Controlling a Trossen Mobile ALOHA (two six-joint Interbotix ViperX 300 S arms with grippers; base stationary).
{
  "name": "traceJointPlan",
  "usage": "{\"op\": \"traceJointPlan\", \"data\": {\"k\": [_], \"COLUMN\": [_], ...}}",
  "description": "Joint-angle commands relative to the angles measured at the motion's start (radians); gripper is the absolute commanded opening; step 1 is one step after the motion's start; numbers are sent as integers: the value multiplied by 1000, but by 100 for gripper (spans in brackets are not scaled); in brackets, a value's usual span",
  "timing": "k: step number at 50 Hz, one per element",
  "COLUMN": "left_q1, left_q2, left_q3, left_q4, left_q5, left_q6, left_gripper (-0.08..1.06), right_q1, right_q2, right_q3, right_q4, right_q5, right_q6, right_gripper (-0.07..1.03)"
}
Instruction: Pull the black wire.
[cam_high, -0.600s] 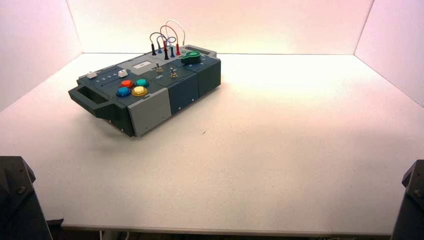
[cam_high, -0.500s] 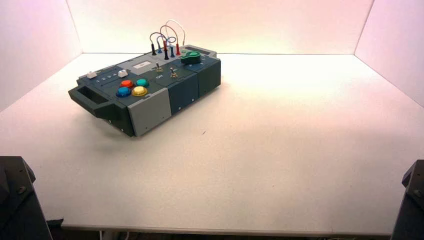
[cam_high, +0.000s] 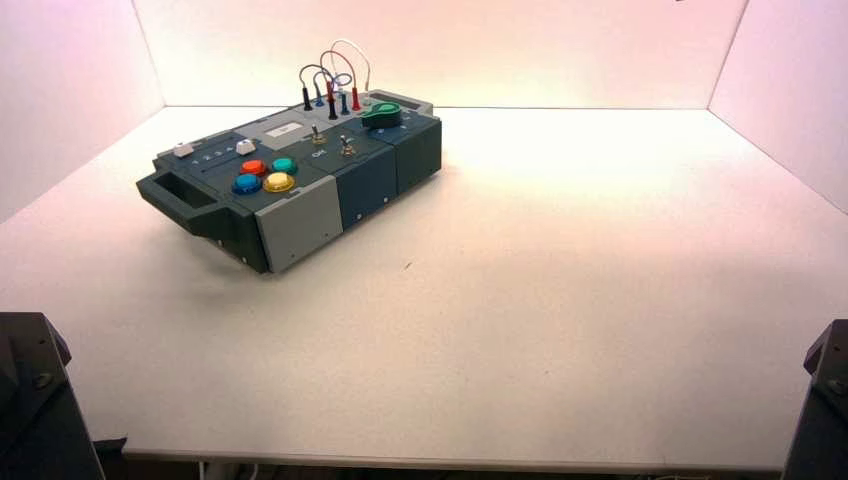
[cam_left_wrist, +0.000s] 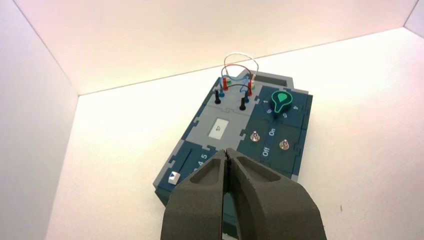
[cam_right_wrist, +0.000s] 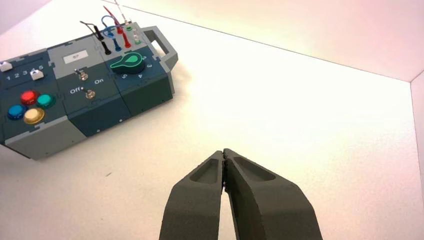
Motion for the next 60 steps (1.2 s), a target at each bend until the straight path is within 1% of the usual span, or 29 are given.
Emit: {"op": "traceJointPlan", "data": {"k": [1,3,7,10,11,15,20,24,25,28,29,32,33,38,39,40,44,45,49,53,54,58,60], "left_q1": [8,8,8,8,8,8,8,8,8,8,8,8,8,8,8,8,8,8,8,8,8,9,8], "left_q2": [28,34,44,46,46,44,46,46,46,46,46,44,43,40,40,37,28,26,26,26,26,23,23], "left_q3": [-29,-34,-41,-48,-48,-55,-64,-74,-77,-84,-89,-97,-103,-118,-118,-121,-126,-129,-137,-143,-144,-152,-156], "left_q4": [-2,-6,-6,-8,-8,-9,-9,-9,-9,-9,-9,-8,-9,-8,-8,-9,-9,-9,-9,-8,-8,-8,-8], "left_q5": [8,21,46,63,63,97,126,158,169,193,202,224,239,285,285,291,301,304,318,330,331,337,339], "left_q6": [-5,-8,-14,-18,-18,-28,-28,-28,-28,-28,-28,-28,-28,-28,-28,-28,-29,-29,-31,-31,-31,-31,-31], "left_gripper": [-3,-3,-3,-3,-3,-3,-3,-3,-3,-3,-3,-3,-3,-3,-3,-3,-3,-3,-3,-3,-3,-3,-3], "right_q1": [5,5,5,5,5,8,21,49,54,78,81,95,100,103,103,103,103,103,103,103,103,106,107], "right_q2": [25,40,94,161,161,291,428,568,584,684,699,782,819,907,907,945,999,1025,1077,1147,1147,1223,1249], "right_q3": [-54,-67,-107,-144,-144,-215,-291,-385,-399,-476,-488,-561,-600,-696,-696,-744,-815,-850,-913,-1002,-1002,-1104,-1138], "right_q4": [3,5,15,29,29,34,34,35,34,34,34,34,34,34,34,34,34,34,34,34,34,38,40], "right_q5": [-9,-3,12,18,18,25,34,63,67,91,92,107,110,126,126,138,158,169,186,209,209,245,262], "right_q6": [-2,-2,-2,-2,-2,-5,-14,-18,-20,-26,-26,-31,-31,-32,-32,-34,-38,-43,-49,-61,-61,-72,-75], "right_gripper": [-2,-2,-2,-2,-2,-2,-2,-2,-2,-2,-2,-2,-2,-2,-2,-2,-2,-2,-2,-2,-2,-2,-2]}}
